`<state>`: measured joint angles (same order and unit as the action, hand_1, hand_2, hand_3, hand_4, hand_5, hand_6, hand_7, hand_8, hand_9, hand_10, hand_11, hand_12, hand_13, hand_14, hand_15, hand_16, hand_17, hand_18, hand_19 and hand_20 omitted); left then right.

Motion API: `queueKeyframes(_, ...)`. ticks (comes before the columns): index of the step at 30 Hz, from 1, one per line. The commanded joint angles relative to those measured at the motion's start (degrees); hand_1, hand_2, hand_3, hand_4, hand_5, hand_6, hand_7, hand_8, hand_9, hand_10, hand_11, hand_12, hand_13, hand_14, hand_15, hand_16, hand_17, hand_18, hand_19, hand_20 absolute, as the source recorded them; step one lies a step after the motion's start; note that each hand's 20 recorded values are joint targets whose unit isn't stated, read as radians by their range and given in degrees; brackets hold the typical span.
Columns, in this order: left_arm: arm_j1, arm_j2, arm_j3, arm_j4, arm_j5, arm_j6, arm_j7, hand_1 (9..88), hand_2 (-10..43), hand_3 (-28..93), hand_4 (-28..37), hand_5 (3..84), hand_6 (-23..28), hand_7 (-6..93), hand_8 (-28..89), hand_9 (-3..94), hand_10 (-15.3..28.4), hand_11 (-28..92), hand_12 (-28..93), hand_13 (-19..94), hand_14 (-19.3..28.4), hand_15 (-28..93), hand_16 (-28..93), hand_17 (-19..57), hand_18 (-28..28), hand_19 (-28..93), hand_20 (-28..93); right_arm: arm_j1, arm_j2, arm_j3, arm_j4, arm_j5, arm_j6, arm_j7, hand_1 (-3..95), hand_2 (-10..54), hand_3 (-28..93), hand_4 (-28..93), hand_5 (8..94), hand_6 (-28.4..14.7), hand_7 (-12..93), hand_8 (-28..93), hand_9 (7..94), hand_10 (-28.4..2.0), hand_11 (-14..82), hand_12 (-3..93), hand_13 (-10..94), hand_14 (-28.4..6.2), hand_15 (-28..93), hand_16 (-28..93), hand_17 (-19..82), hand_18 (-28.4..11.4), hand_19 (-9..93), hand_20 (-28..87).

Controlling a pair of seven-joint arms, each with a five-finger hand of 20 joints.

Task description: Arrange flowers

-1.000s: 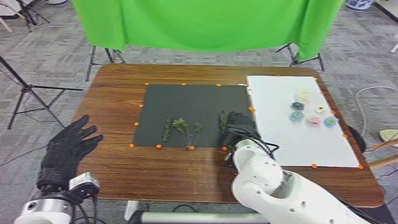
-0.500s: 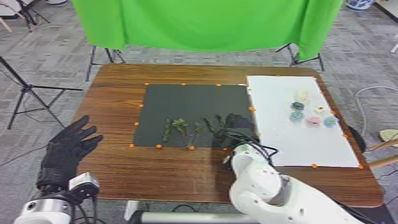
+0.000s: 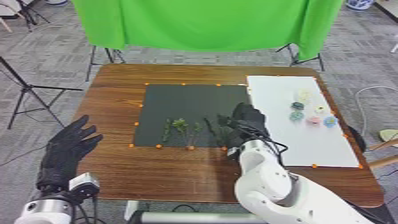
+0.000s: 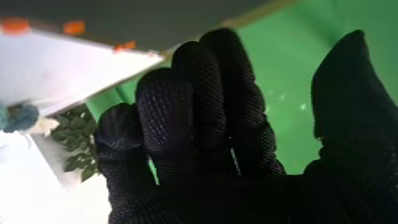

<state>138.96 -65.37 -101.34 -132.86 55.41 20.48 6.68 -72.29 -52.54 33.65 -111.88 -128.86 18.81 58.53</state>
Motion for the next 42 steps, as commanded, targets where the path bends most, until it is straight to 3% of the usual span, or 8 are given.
queueKeyframes(1,-0.03,2.05,1.36,0.53,-1.08,1.47,2.48,25.7,7.4,81,-18.7,34.9,9.2,13.6,-10,31.7,18.9,26,8,26,25.9,49,-9,-7.8,24.3,66,-7,3.87,7.80,7.05,2.85,7.74,-5.91,-2.73,24.6,-7.2,86,-22,55.4,-10.5,28,-16,54.6,-25.0,50.7,16.3,60,-18.2,85,12,33,-28.2,93,48)
queueKeyframes(7,-0.05,2.90,1.90,0.77,-1.72,2.27,3.70,25.6,7.4,81,-18.7,34.8,9.2,13.6,-10,31.6,18.9,26,8,26,26.0,49,-9,-7.8,24.3,66,-7,6.34,10.51,9.07,7.42,12.31,-13.64,-5.50,27.0,-8.3,87,-23,52.4,-9.8,26,-16,52.3,-23.1,34.2,13.4,63,-15.4,87,10,34,-27.1,93,48)
queueKeyframes(8,-0.21,2.85,1.98,0.87,-1.60,1.91,3.59,25.6,7.3,81,-18.7,34.8,9.2,13.6,-10,31.6,18.9,26,8,26,26.0,49,-9,-7.8,24.3,66,-7,5.52,10.53,10.45,7.93,12.67,-14.82,-5.82,27.3,-8.6,87,-24,52.0,-9.6,26,-16,51.7,-22.8,31.3,13.4,63,-15.1,88,10,35,-27.0,93,48)
queueKeyframes(12,-0.19,3.34,2.44,0.85,-1.90,2.51,4.13,25.7,7.3,81,-18.7,34.8,9.2,13.6,-10,31.6,18.9,26,8,26,25.9,49,-10,-7.8,24.2,66,-7,6.46,11.87,9.71,10.07,12.45,-17.59,-4.55,28.0,-9.0,87,-24,51.1,-9.3,26,-16,50.1,-22.0,27.2,13.6,64,-14.1,88,9,35,-26.8,93,49)
queueKeyframes(14,-0.28,3.13,2.30,0.80,-1.43,1.91,3.74,25.7,7.3,81,-18.7,34.8,9.1,13.6,-10,31.6,18.9,26,8,26,25.9,49,-9,-7.8,24.2,66,-7,5.66,12.23,10.41,10.21,12.27,-18.55,-3.00,28.4,-9.1,87,-24,51.1,-9.2,25,-16,49.8,-21.8,25.1,13.6,64,-13.9,89,9,35,-26.8,93,49)
queueKeyframes(20,0.09,3.10,2.22,0.74,-1.51,2.06,3.88,25.7,7.4,81,-18.7,34.6,9.1,13.6,-10,31.5,18.9,26,8,26,25.8,49,-9,-7.7,24.2,66,-7,5.02,13.31,10.23,10.69,11.85,-18.28,-2.06,29.0,-9.0,88,-25,52.2,-8.3,25,-16,50.1,-21.7,23.7,14.0,64,-14.1,89,9,34,-27.3,93,48)
queueKeyframes(42,-0.46,2.50,2.40,0.93,-1.32,1.52,3.20,25.6,7.1,81,-18.7,34.5,8.9,13.8,-10,31.4,18.7,26,8,26,25.7,49,-10,-7.7,24.1,65,-7,0.78,10.86,16.51,12.07,17.26,-25.47,-0.60,30.1,-8.0,88,-25,53.8,-7.5,25,-16,51.4,-21.8,21.6,14.1,64,-14.6,88,9,34,-27.6,93,48)
